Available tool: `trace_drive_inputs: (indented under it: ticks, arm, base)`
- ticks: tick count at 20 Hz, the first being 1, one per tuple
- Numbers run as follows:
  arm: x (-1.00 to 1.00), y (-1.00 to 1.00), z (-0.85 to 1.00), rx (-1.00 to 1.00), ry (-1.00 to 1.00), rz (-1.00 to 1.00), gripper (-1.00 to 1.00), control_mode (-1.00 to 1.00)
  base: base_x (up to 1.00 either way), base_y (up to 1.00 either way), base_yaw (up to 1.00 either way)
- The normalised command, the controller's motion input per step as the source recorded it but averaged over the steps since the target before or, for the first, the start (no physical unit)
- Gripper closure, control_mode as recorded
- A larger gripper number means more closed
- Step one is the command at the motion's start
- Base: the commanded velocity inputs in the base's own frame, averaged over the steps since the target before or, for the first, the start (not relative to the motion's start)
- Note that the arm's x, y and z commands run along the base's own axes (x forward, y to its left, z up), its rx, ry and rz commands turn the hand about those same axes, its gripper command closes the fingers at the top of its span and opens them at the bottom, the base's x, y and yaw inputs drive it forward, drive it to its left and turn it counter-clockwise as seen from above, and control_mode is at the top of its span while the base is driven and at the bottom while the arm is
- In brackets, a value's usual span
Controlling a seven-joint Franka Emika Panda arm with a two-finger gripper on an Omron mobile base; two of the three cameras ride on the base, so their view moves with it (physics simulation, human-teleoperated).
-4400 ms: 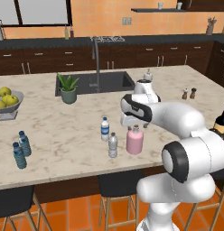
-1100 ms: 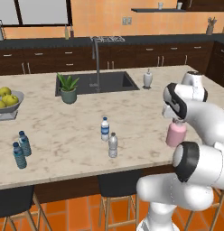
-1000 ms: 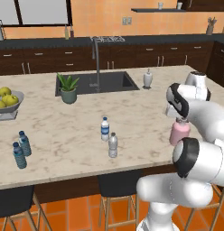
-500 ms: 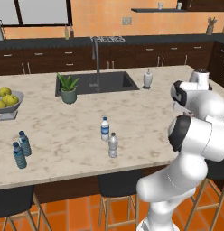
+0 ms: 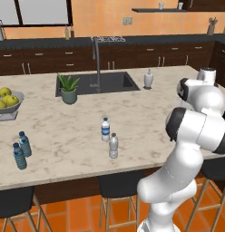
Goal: Move the plastic bottles in the middle to the plastics group, and the glass bottles in the middle to the glass group.
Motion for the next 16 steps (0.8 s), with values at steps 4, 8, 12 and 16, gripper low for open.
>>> trace_drive_inputs:
  ticks: [4,8,12,16]
  arm:
    - [0.0,-0.13,-0.03,0.0,0.0,-0.19,1.0,-1.0]
    - [0.0,-0.14,-0.01,0.0,0.0,-0.25,1.0,-1.0]
    - [0.0,-0.21,-0.07,0.0,-0.02,-0.25,1.0,-1.0]
    - [0.0,-0.27,-0.15,0.0,-0.05,-0.26,1.0,-1.0]
  base:
    - [0.0,0.0,0.0]
    - [0.0,0.0,0.0]
    - [0.0,0.0,0.0]
    - [0.0,0.0,0.0]
